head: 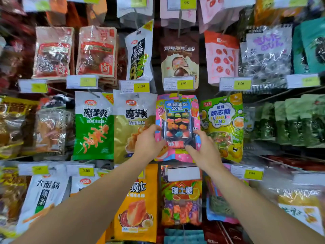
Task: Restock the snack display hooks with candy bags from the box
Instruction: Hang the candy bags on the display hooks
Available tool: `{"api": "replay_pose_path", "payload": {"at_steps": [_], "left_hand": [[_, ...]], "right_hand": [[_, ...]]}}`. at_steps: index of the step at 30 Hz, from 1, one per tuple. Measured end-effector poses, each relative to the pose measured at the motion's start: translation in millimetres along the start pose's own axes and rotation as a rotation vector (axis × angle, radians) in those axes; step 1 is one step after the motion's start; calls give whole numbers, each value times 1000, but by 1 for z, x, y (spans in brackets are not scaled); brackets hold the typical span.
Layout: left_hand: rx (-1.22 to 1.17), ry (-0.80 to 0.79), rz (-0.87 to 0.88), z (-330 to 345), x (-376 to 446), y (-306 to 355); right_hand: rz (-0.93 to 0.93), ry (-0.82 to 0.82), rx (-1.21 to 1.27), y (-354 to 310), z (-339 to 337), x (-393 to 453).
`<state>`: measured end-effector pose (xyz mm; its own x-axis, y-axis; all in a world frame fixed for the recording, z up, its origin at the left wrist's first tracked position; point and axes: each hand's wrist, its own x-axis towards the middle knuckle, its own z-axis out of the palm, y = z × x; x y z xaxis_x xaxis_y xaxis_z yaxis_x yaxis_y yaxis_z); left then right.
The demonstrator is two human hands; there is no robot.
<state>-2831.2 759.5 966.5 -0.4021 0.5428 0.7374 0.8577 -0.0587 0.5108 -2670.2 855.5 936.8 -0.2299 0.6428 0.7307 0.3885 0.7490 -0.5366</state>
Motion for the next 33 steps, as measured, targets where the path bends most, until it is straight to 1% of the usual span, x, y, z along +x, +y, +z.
{"api": "replay_pose_path", "payload": {"at_steps": [4, 8, 12, 18, 22, 25, 27, 30, 33], "left_hand": [[24, -151, -11, -2, 4, -1], [83, -238, 13, -4, -2, -8], [77, -239, 40, -19, -11, -14], [41, -206, 138, -50, -43, -29], [-40, -241, 120, -73, -81, -50], [-46, -290, 97, -86, -114, -72], [-45, -323, 73, -92, -143, -92], [-49, -411, 12, -108, -197, -123], [-8, -479, -27, -123, -243, -151]], "right_hand": [[72, -27, -82, -2, 1, 4], [109, -101, -127, -4, 2, -1], [127, -144, -204, -10, 1, -14], [120, -136, -300, -43, 5, -49], [138, -155, -341, -68, 19, -96], [152, -190, -371, -88, 35, -141], [161, -261, -400, -96, 47, -178], [101, -400, -484, -107, 66, -238], [121, -497, -532, -118, 78, -286]]}}
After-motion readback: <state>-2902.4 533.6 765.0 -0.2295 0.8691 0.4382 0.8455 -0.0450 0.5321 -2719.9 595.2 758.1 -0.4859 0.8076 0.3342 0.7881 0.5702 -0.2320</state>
